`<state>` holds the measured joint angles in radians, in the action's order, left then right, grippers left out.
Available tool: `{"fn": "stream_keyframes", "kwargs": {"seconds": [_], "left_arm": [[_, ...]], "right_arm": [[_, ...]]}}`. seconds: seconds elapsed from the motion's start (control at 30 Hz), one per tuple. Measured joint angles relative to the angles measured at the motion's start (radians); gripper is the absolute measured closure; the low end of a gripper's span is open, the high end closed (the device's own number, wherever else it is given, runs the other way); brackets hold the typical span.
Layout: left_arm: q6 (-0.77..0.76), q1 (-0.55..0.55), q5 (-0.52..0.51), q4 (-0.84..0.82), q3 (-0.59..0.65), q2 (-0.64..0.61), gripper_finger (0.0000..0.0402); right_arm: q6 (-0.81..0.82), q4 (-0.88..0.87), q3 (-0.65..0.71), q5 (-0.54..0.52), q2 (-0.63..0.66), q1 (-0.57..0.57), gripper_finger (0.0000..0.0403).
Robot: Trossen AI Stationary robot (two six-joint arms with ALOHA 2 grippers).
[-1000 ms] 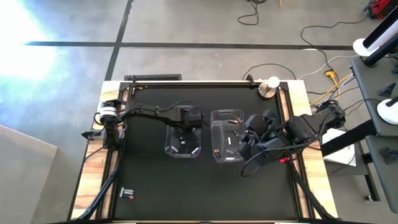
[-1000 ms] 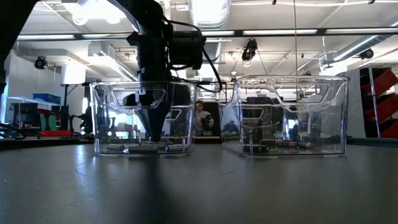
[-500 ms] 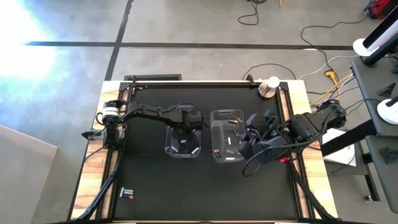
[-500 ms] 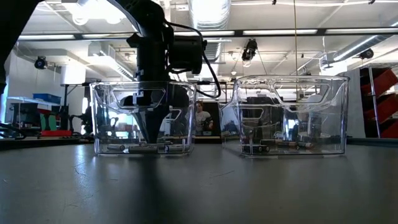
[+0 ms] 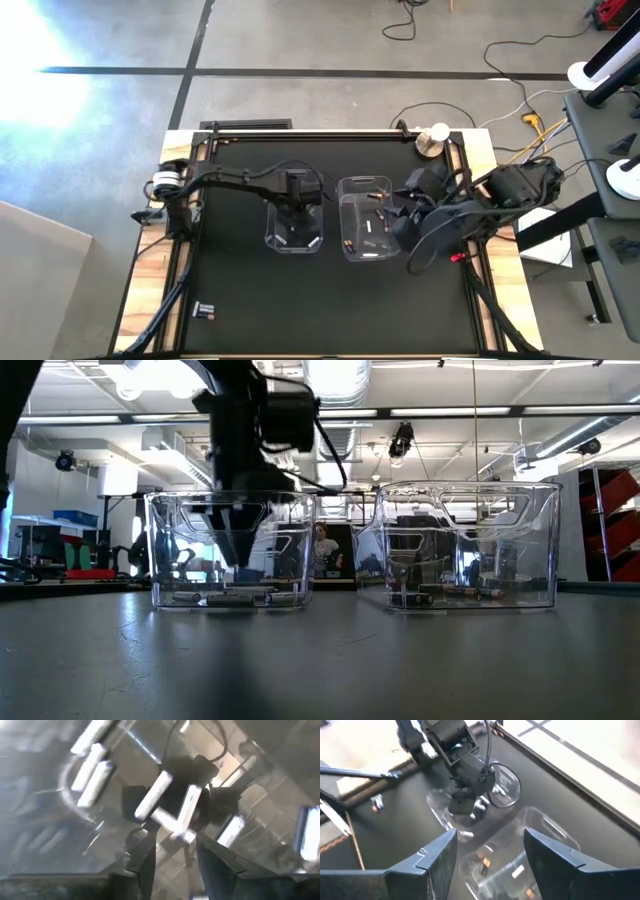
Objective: Sort batteries
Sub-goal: Put the white battery into the left transparent bin, then put the black battery into the right transparent bin
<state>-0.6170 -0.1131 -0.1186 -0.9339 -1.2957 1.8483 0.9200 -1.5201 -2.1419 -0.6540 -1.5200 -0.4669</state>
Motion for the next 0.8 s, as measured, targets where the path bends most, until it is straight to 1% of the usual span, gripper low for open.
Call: {"fn": "stream_keyframes", "kwargs": {"seconds": [0.1,0.23,0.37,0.5,0.57,0.63,0.73,0.8], "left_arm": [[0.006,-0.006,-0.015,-0.076,0.000,-0.065,0.0263],[0.005,-0.035,-0.040,-0.157,0.000,-0.185,0.0240],[0.007,-0.076,-0.040,-0.147,0.000,-0.319,0.0221],[0.072,-0.077,-0.049,-0.108,0.000,-0.445,0.0213],[0.110,-0.043,-0.053,-0.105,0.000,-0.502,0.0212],[0.155,0.017,-0.052,-0.112,0.000,-0.559,0.0212],[0.211,0.153,-0.047,-0.160,0.001,-0.627,0.0212],[0.212,0.262,-0.046,-0.214,0.001,-0.659,0.0212]], "right_arm": [[-0.108,0.059,-0.044,-0.001,0.000,0.032,0.0184],[-0.249,0.136,-0.079,-0.002,0.001,0.095,0.0184],[-0.312,0.152,-0.083,0.000,0.001,0.184,0.0184],[-0.401,0.151,-0.076,0.007,-0.005,0.279,0.0184],[-0.447,0.164,-0.076,0.007,-0.012,0.320,0.0184],[-0.514,0.182,-0.076,0.005,-0.025,0.347,0.0184],[-0.646,0.219,-0.075,0.004,-0.047,0.363,0.0184],[-0.703,0.240,-0.075,-0.001,-0.064,0.364,0.0184]]}}
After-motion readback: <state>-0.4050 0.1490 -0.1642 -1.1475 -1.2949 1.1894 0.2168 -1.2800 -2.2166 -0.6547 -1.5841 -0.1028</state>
